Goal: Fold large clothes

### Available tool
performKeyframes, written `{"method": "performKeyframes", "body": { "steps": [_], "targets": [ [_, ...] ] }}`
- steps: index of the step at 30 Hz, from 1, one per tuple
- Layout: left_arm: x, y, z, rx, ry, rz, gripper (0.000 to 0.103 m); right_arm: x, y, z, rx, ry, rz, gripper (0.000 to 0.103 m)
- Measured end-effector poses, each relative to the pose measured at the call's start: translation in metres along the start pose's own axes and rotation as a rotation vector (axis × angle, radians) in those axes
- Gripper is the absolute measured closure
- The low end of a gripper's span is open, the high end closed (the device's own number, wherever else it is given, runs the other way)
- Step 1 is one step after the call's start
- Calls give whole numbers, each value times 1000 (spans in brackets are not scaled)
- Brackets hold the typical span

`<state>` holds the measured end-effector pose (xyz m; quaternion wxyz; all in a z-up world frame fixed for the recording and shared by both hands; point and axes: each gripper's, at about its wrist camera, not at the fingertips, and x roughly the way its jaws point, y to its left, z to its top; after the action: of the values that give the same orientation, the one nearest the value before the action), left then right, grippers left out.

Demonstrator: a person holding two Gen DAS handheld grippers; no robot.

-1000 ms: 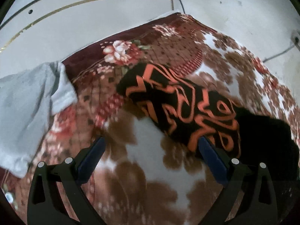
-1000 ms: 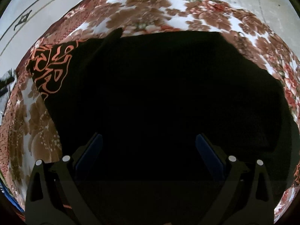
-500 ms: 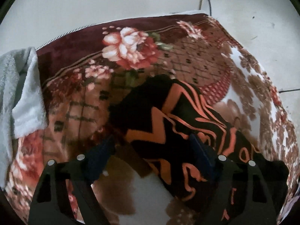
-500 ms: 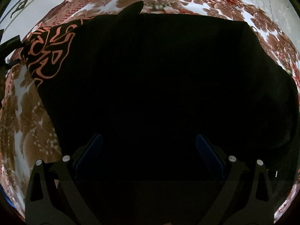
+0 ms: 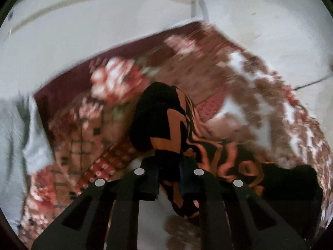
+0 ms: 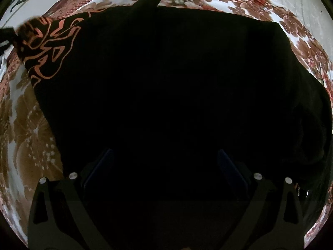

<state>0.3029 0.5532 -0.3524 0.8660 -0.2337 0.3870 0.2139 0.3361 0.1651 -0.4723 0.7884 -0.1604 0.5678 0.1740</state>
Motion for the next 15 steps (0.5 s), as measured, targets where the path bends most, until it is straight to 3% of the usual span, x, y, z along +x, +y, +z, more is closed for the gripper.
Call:
{"method": "performKeyframes", "body": {
  "steps": [3, 8, 15],
  "targets": [
    [-37, -34, 8, 36, -41, -66, 91, 1, 1, 0, 2, 1, -9, 5],
    [-79, -99, 10, -12, -22, -244, 92, 1, 2, -3, -1, -21, -17, 5],
    [-118, -257, -40, 101, -16, -454, 92, 0, 2, -9, 7, -59, -34, 5]
  ]
}}
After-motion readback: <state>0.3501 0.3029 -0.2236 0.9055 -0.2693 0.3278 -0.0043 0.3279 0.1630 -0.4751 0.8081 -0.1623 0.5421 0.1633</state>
